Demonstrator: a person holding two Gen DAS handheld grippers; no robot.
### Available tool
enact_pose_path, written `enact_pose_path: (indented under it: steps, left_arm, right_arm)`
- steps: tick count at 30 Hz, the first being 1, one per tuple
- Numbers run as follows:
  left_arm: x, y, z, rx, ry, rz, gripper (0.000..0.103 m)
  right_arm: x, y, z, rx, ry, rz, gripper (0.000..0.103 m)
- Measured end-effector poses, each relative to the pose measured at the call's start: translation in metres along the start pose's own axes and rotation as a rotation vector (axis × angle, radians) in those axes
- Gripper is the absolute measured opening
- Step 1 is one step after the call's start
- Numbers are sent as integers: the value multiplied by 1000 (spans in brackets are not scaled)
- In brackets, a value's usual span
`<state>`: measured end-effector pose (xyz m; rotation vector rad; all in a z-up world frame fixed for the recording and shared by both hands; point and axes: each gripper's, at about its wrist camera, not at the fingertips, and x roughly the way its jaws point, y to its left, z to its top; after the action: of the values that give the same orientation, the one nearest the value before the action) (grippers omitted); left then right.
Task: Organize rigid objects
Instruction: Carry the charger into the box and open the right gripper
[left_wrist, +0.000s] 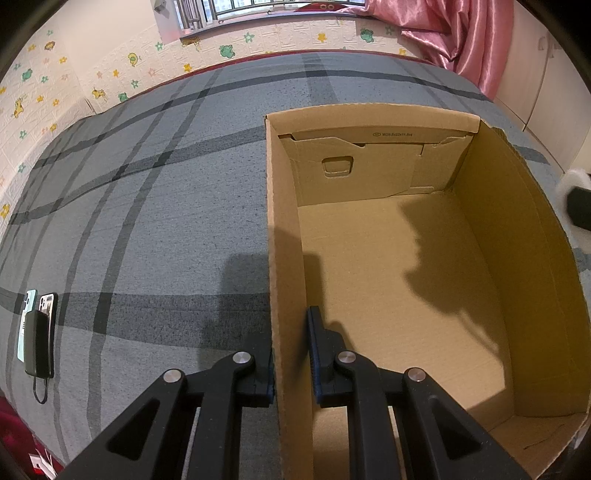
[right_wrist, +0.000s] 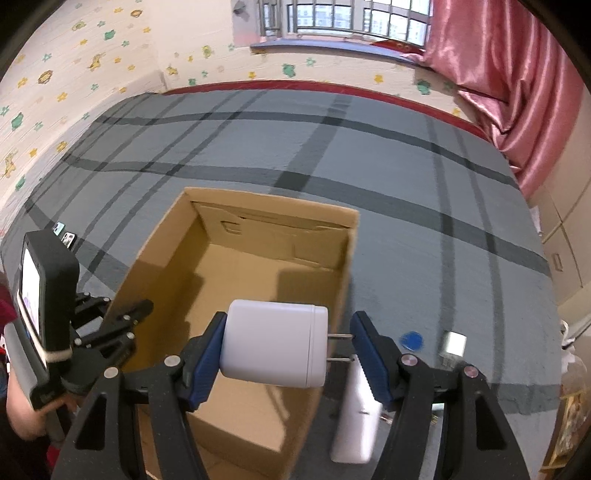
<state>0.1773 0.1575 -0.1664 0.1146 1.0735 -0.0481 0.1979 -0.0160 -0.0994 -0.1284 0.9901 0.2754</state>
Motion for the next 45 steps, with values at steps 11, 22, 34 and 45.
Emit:
enact_pose_path:
  steps: [11,22,34,45]
  left_arm:
    - [1,-2,0,3,4,5,15]
    - [2,-1,1,0,7,2,15]
    - [2,0,1,-2,9,3,15]
    - [3,-2,2,-1,11,7,15]
  right_arm:
    - [60,39,17,-50,106,46,71]
    - [127,52,26,-22,258,51,71]
    - [157,45,14,19,338,79,72]
    - [134,43,18,-1,284,56,75]
